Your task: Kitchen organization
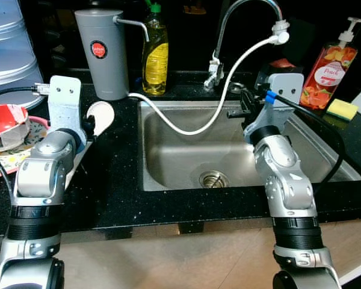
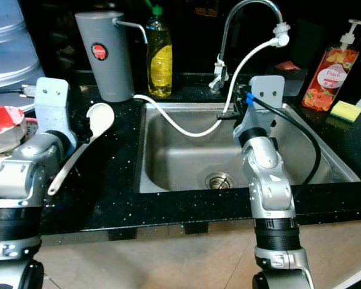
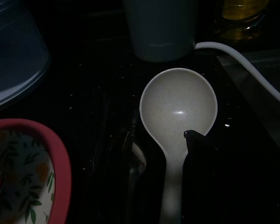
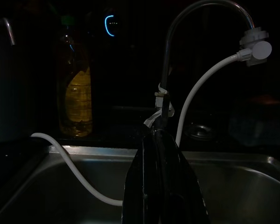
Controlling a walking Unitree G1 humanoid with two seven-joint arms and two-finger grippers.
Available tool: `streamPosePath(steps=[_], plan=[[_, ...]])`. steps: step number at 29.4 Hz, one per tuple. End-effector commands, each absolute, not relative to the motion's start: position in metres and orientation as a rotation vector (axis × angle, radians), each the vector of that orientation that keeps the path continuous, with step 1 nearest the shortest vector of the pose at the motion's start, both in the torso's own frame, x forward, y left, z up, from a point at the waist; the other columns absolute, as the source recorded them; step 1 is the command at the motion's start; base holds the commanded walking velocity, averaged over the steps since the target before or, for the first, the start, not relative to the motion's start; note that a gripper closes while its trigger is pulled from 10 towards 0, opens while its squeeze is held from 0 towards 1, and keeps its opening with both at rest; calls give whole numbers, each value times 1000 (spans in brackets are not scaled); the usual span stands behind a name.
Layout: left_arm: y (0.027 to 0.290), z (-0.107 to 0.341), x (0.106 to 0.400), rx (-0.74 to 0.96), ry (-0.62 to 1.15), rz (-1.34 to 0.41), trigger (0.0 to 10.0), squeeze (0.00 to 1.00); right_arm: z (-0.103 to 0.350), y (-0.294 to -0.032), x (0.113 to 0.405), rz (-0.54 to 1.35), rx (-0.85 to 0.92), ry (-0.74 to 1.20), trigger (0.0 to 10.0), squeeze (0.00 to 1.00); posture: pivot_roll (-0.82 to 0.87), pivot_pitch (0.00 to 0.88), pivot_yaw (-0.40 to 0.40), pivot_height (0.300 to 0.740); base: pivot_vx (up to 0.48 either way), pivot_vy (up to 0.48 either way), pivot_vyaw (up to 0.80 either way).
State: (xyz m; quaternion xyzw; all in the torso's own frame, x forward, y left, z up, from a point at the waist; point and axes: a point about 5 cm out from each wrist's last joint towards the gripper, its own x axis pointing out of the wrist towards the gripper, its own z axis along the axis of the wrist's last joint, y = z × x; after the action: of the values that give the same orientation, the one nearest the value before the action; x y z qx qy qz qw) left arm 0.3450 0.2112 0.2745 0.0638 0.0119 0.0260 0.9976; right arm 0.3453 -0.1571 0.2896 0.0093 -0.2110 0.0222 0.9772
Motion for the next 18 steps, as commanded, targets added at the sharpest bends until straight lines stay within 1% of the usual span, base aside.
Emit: streamPosePath(steps=[1, 4, 7, 13, 18], plan=[[209, 276, 344, 107, 21, 44, 10000, 0, 292, -160, 345, 35, 12, -432, 10000, 0, -42, 56, -46, 740, 0, 0, 0], [208, 276, 344, 45, 33, 49, 10000, 0, 292, -160, 345, 34, 11, -432, 10000, 0, -41, 56, -46, 740, 0, 0, 0], [209, 276, 345, 22, 39, 64, 10000, 0, 292, -160, 345, 34, 11, -432, 10000, 0, -41, 56, -46, 740, 0, 0, 0], [210, 278, 345, 30, 58, 65, 10000, 0, 291, -160, 345, 33, 12, -430, 10000, 0, -43, 58, -45, 740, 0, 0, 0], [209, 262, 346, -3, 137, 89, 10000, 0, 290, -160, 345, 33, 14, -425, 10000, 0, -42, 61, -43, 740, 0, 0, 0]])
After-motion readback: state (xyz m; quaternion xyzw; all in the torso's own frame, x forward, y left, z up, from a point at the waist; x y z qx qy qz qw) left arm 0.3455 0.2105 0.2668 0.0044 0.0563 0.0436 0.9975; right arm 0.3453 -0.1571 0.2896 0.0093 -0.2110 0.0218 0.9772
